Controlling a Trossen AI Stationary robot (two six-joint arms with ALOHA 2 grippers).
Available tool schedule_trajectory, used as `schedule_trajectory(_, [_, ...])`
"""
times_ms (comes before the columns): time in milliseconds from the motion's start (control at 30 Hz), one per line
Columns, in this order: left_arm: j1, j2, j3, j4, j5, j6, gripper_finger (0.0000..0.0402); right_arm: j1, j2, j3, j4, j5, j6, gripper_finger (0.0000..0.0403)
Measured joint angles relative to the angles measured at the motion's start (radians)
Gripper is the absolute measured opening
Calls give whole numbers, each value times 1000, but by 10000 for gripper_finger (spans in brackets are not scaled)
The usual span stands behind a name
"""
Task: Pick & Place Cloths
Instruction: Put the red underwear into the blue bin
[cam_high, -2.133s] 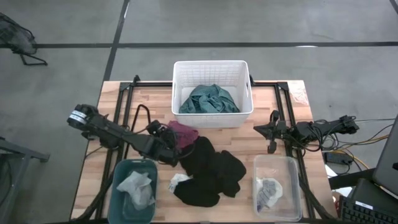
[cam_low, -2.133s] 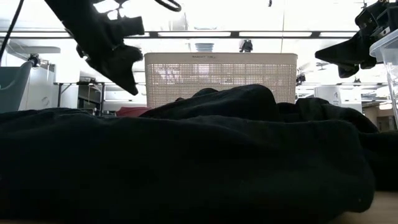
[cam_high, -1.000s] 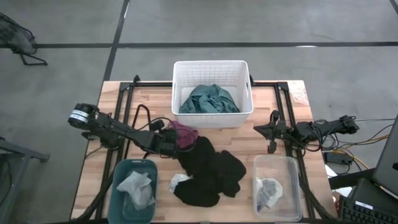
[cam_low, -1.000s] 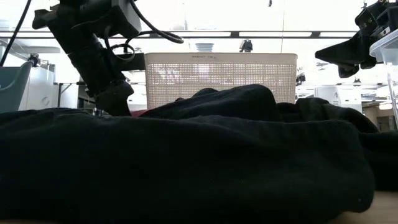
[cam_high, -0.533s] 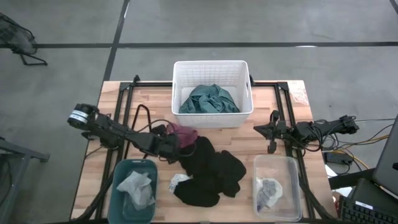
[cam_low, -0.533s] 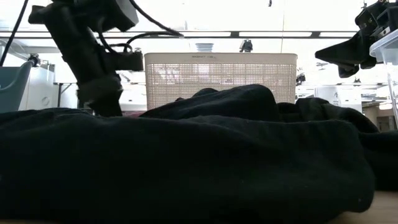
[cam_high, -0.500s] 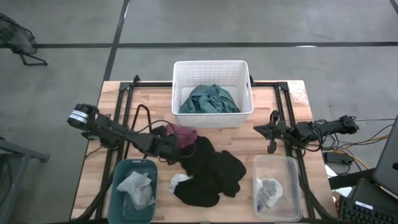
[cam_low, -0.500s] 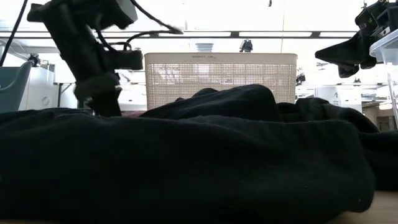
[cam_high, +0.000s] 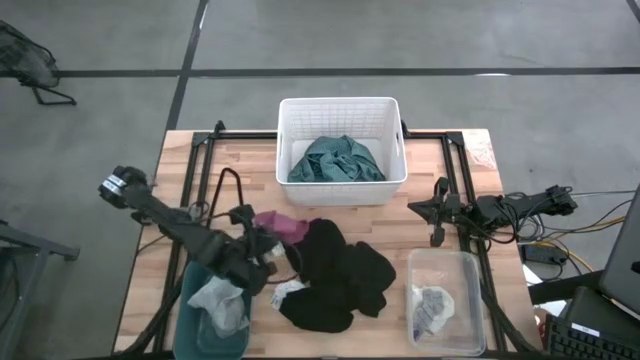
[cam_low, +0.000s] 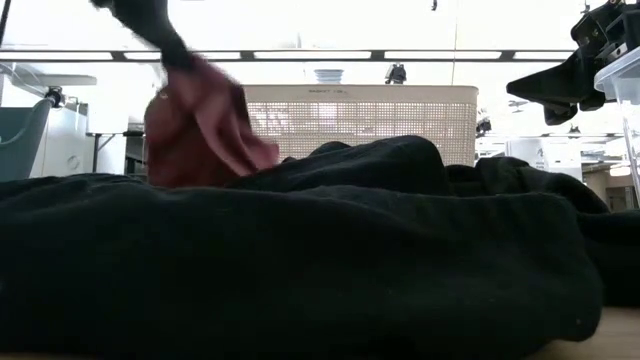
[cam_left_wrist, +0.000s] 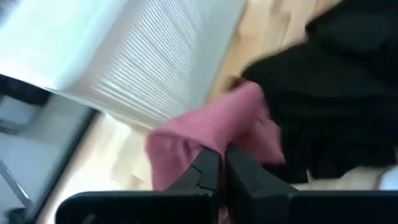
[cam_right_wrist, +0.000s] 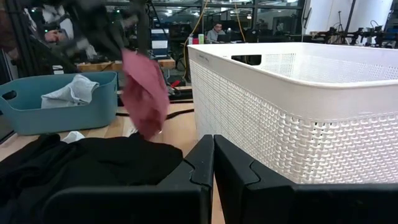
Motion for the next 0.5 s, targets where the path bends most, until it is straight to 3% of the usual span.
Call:
schedule_trajectory(267, [-129,-3,354,-256,-171,-3,5,0,0,0,0,0,0,9])
schedule_trajectory(500, [-249,-3,595,-296,-83,32,5,0,0,0,0,0,-2,9])
